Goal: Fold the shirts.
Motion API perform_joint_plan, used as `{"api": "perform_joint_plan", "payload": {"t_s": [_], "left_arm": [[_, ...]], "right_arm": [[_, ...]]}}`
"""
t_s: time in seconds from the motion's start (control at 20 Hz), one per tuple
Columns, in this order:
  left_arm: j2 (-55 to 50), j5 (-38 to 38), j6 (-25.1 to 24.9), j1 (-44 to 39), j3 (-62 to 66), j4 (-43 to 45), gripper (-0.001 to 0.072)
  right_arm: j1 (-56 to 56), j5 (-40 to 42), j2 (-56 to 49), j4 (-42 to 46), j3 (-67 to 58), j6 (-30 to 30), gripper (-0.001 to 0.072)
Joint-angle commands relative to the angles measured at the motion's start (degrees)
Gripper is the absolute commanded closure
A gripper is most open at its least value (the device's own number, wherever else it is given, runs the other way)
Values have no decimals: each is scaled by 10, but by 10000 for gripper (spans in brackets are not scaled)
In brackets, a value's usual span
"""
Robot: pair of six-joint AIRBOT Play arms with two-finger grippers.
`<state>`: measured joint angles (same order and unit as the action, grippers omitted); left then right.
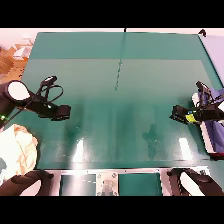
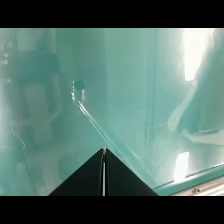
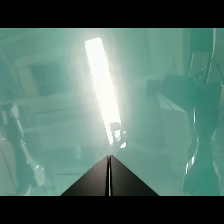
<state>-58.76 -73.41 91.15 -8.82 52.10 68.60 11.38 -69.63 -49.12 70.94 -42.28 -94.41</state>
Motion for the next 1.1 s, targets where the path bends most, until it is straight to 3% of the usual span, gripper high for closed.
{"api": "perform_joint_plan", "payload": {"t_s": [0.0, 0.25, 0.35, 0.5, 0.55, 0.6, 0.75, 0.95, 1.0, 1.05], "left_arm": [[0, -5, -17, 0, 0, 1, 684], [1, -22, -16, 0, 0, 52, 684], [1, -59, -12, 0, 0, 154, 684], [1, -117, 35, 0, -6, 379, 658], [1, -129, 44, 3, -17, 432, 285], [1, -139, 54, 2, -38, 491, 9], [0, -134, 64, 2, -127, 562, 14], [-4, -18, 100, 2, -262, 566, 15], [-4, 4, 101, 2, -280, 567, 38], [-4, 17, 102, 2, -290, 570, 203]], "right_arm": [[0, 0, 0, 0, 0, 0, 698], [0, 0, 0, 0, 0, 0, 698], [0, 0, 0, 0, 0, 0, 698], [0, 0, 0, 0, 0, 0, 698], [0, 0, 0, 0, 0, 0, 698], [0, 0, 0, 0, 0, 0, 698], [0, 0, 0, 0, 0, 0, 698], [0, 0, 0, 0, 0, 0, 698], [0, 0, 0, 0, 0, 0, 698], [0, 0, 0, 0, 0, 0, 698]]}}
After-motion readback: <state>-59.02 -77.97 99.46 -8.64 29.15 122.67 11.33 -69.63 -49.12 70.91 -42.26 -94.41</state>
